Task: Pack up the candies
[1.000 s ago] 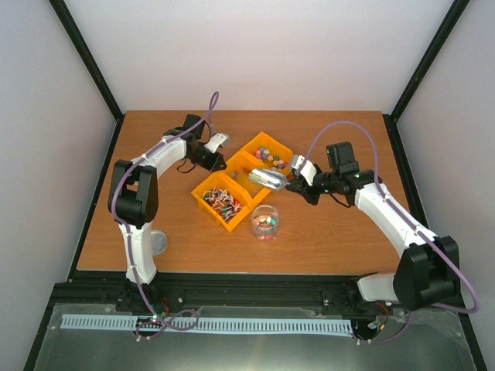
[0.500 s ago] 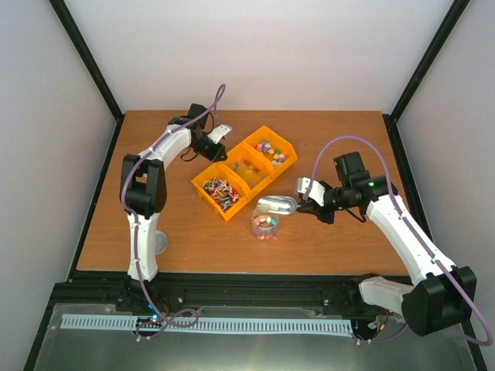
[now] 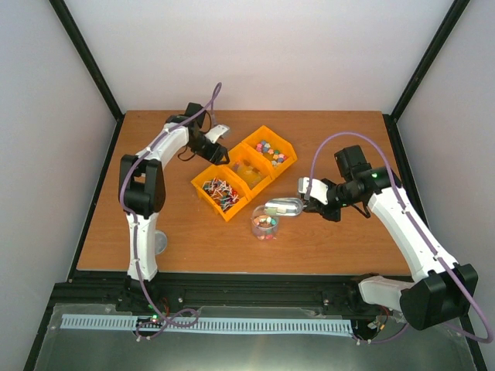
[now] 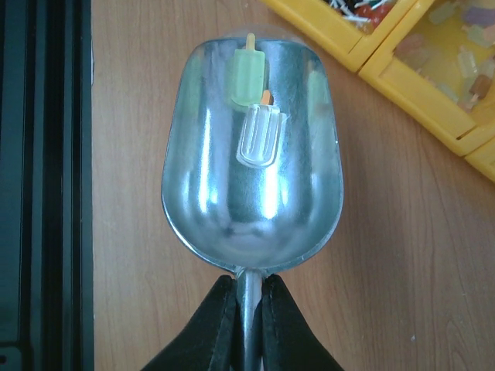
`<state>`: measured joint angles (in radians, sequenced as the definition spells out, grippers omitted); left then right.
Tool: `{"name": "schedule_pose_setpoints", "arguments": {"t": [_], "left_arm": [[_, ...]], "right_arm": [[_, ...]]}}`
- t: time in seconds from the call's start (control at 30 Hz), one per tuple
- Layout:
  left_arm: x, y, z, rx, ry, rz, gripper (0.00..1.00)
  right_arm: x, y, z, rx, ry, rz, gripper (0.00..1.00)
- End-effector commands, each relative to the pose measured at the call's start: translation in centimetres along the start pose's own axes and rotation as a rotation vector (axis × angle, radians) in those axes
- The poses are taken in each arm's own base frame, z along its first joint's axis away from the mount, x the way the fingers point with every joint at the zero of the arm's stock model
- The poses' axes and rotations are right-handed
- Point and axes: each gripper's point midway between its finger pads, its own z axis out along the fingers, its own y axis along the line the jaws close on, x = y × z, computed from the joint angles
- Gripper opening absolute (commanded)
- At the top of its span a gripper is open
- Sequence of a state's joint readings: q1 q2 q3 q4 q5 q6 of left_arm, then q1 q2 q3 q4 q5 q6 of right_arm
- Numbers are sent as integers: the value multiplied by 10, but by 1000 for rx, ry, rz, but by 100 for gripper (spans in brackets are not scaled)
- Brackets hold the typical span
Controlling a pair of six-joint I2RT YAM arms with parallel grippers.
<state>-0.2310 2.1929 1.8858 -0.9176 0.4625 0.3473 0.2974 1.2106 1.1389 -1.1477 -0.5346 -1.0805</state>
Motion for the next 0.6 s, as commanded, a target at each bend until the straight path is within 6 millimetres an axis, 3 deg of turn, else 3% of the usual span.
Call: {"name": "schedule_pose_setpoints", "arguments": {"t": [0.0,0.27,0.57], "left_arm": [[-26,-18,-44,2,-113,13,97],[-37,-24,-67,-36,-189,-9,100],[-28,-22,-77,-90,-190,-19,100]], "right_arm": [[2,5,-1,-10,73,-51,3],[-4,1,8,-6,153,-27,3],[-8,-9,15,27,280,-19,3]]}}
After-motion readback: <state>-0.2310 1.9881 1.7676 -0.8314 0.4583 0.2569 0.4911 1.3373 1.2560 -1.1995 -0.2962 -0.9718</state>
